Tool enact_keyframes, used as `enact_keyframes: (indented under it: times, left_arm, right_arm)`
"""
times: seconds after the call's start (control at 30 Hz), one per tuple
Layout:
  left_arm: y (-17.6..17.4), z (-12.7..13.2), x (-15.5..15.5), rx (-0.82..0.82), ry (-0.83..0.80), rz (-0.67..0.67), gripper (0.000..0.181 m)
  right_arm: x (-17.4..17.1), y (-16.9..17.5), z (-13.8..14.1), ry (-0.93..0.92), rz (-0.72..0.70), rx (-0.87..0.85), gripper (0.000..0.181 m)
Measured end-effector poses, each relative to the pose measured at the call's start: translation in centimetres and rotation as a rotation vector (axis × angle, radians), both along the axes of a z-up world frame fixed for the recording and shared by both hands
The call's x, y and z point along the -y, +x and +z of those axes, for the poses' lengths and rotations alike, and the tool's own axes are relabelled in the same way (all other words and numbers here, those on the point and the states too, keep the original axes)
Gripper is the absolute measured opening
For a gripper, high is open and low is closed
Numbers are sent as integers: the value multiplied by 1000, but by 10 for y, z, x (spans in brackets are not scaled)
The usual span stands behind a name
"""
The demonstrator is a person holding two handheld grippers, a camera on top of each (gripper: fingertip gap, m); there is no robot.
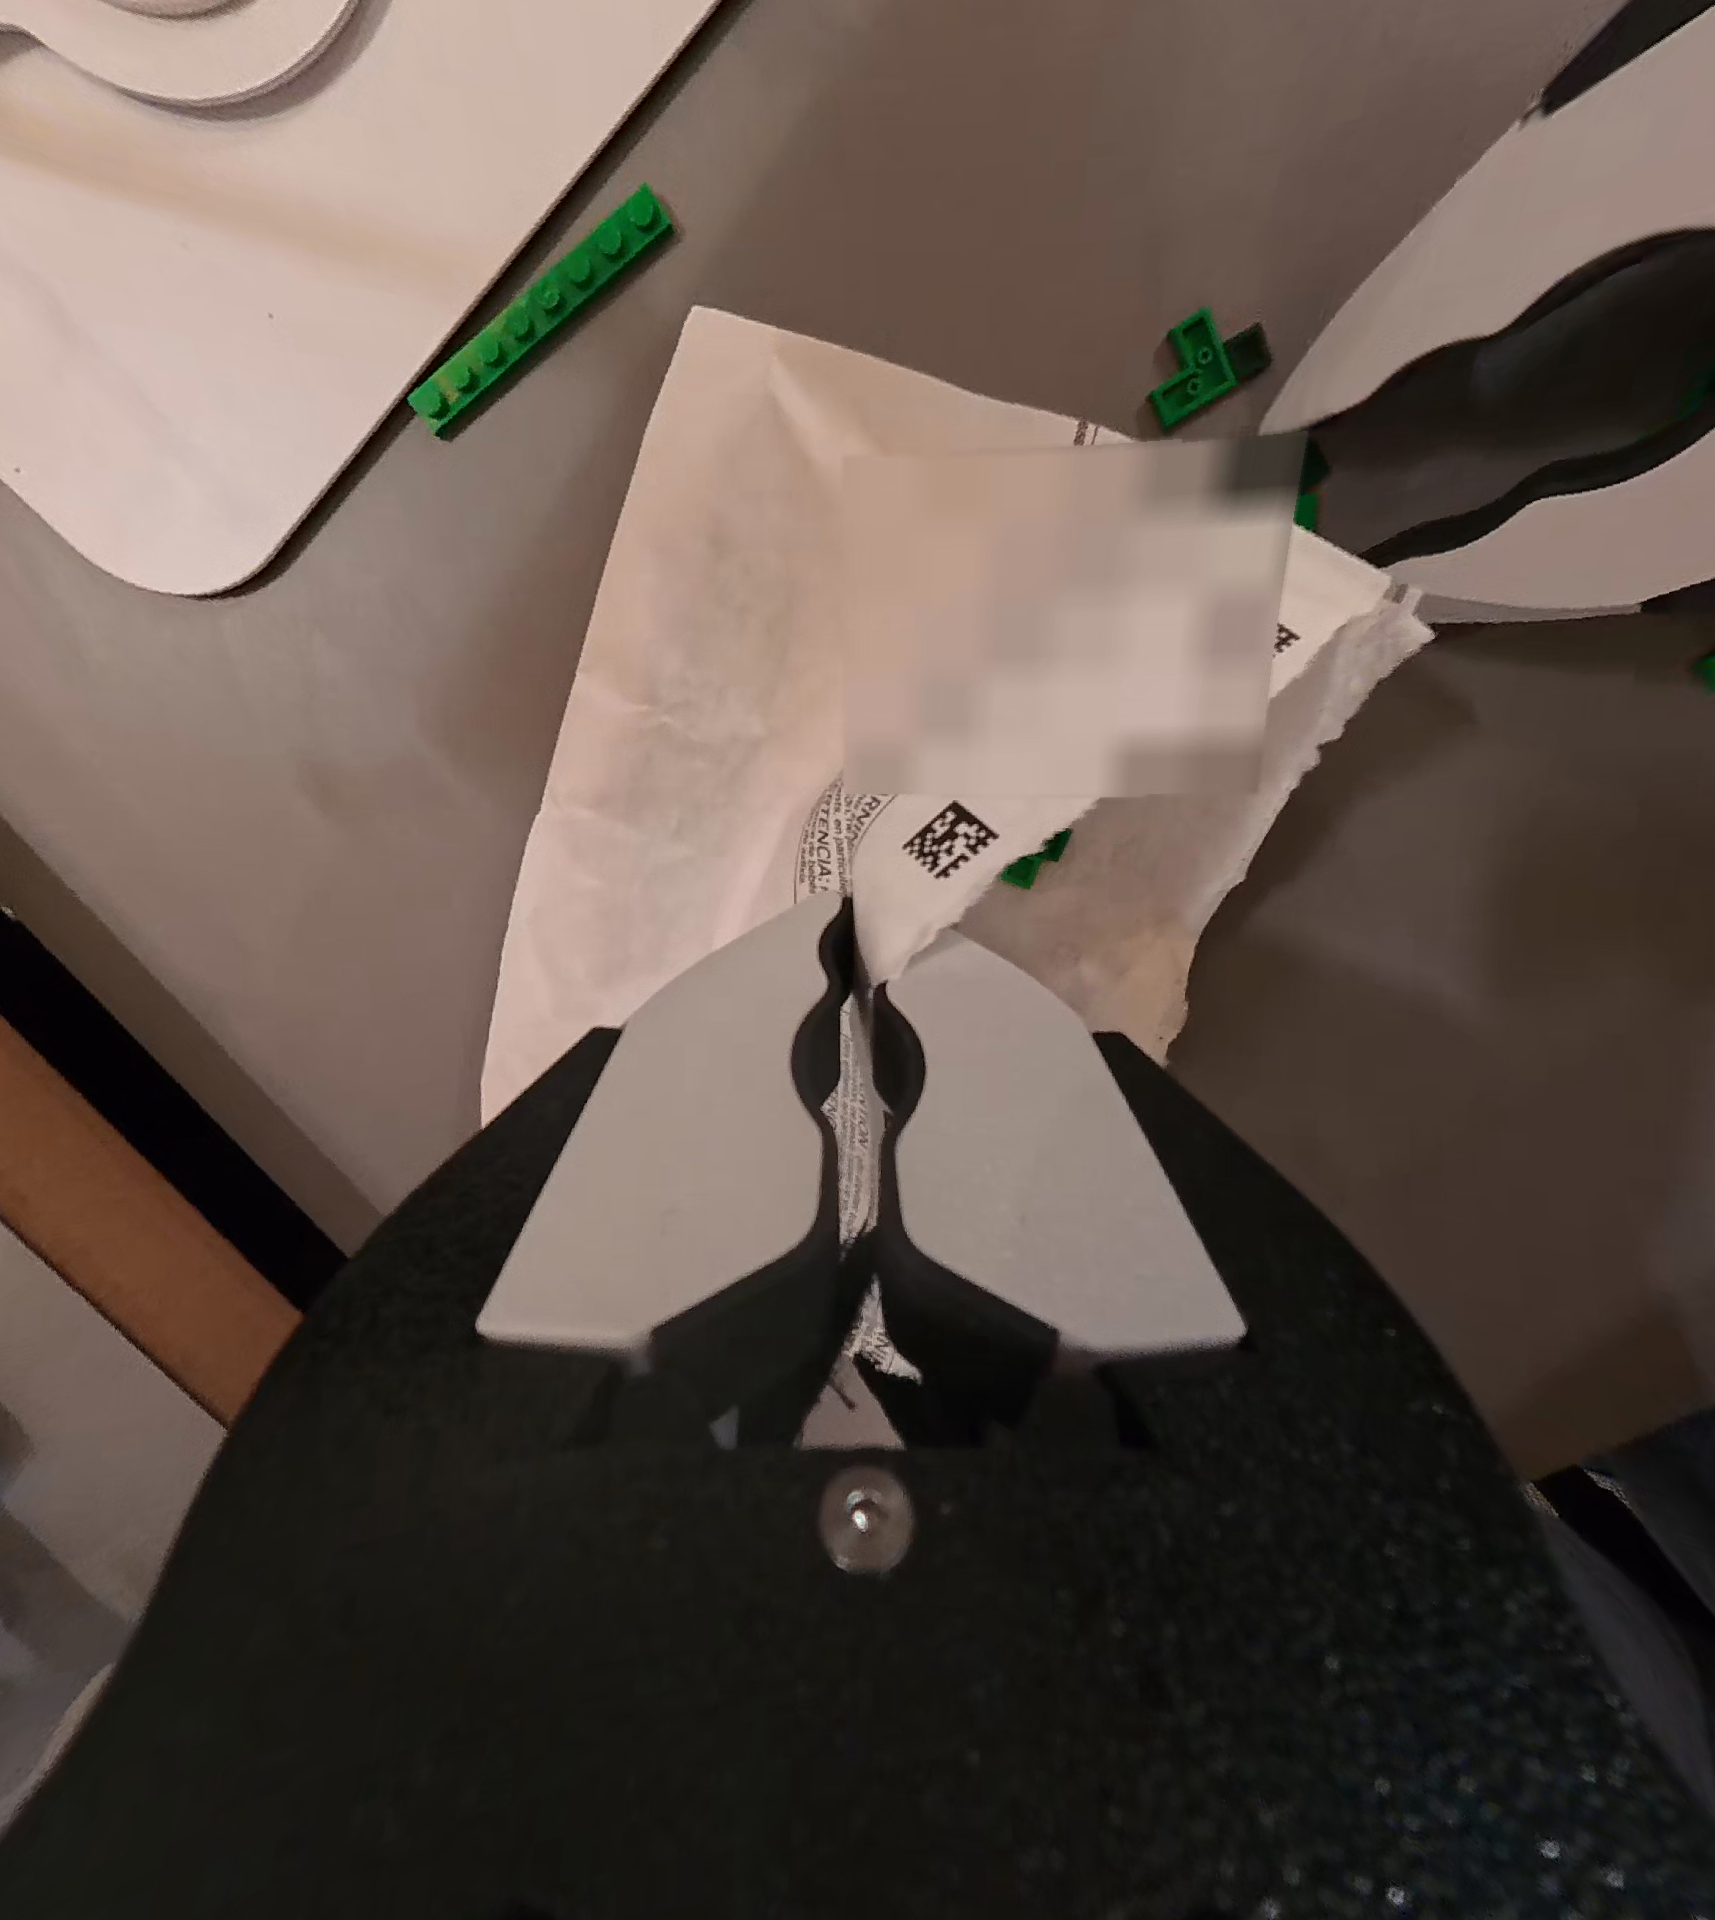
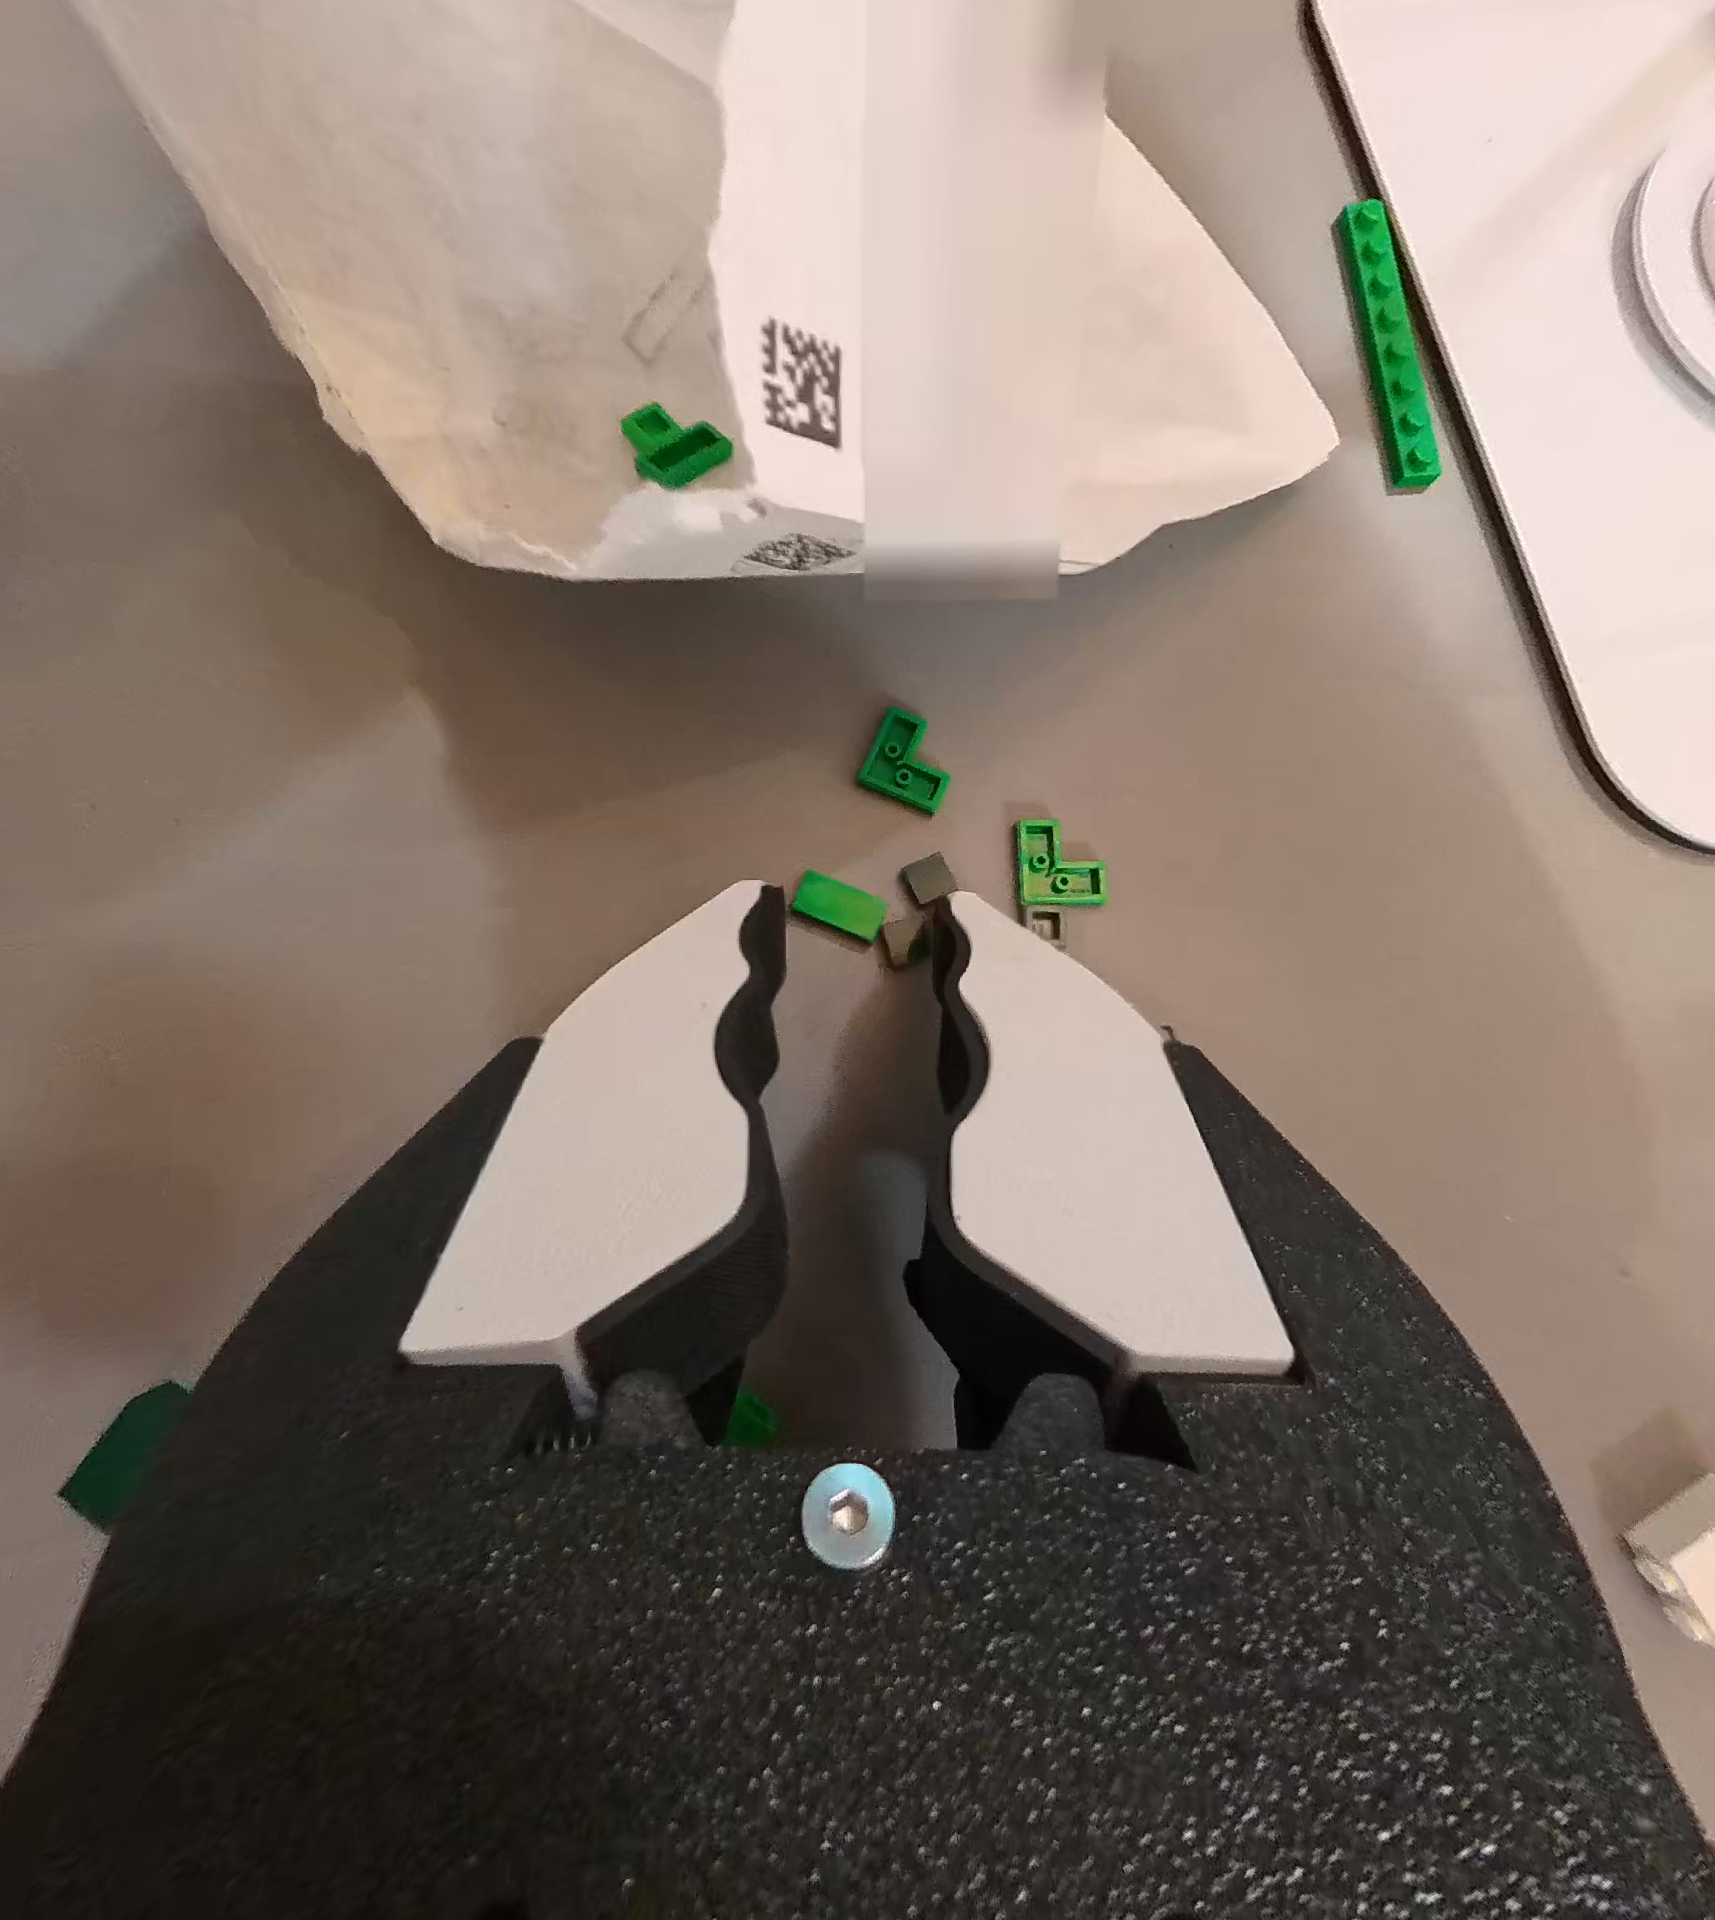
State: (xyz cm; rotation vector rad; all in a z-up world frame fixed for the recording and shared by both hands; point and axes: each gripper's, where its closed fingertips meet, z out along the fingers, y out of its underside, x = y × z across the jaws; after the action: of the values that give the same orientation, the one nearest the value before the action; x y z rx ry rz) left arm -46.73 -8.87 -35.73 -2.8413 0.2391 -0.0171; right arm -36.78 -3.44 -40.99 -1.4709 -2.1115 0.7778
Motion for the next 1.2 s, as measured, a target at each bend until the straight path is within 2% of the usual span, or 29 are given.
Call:
enact_keyframes:
  times: [0.17, 0.43, 0.6, 0.77, 0.87, 0.97, 1.03, 1.2]
  left_arm:
    - [3, 0, -1, 1, 0, -12, 0]
    - [3, 1, -1, 0, 3, -13, 0]
    - [3, 0, -1, -4, -1, -15, 0]
    - [9, 0, -4, -9, -8, -33, 0]
    - [13, 1, -5, -15, -7, -50, 0]
    - [16, 5, -5, -22, 6, -63, 0]
    - [16, 6, -5, -29, 7, -63, 0]
    - [14, 5, -3, -22, 2, -59, 0]
  right_arm:
    - [5, -1, 0, 20, 24, -8, 17]
    - [1, 3, 3, 96, 47, -16, 16]
    - [13, 4, 36, 62, 59, -110, 16]
    - [53, -10, 74, -19, 148, -250, 16]
    - [68, -25, 67, 65, 184, -269, 16]
    - [64, -36, 56, 181, 164, -279, 18]
    - [66, -38, 54, 184, 161, -286, 25]
    - [62, -27, 65, 171, 159, -317, 26]
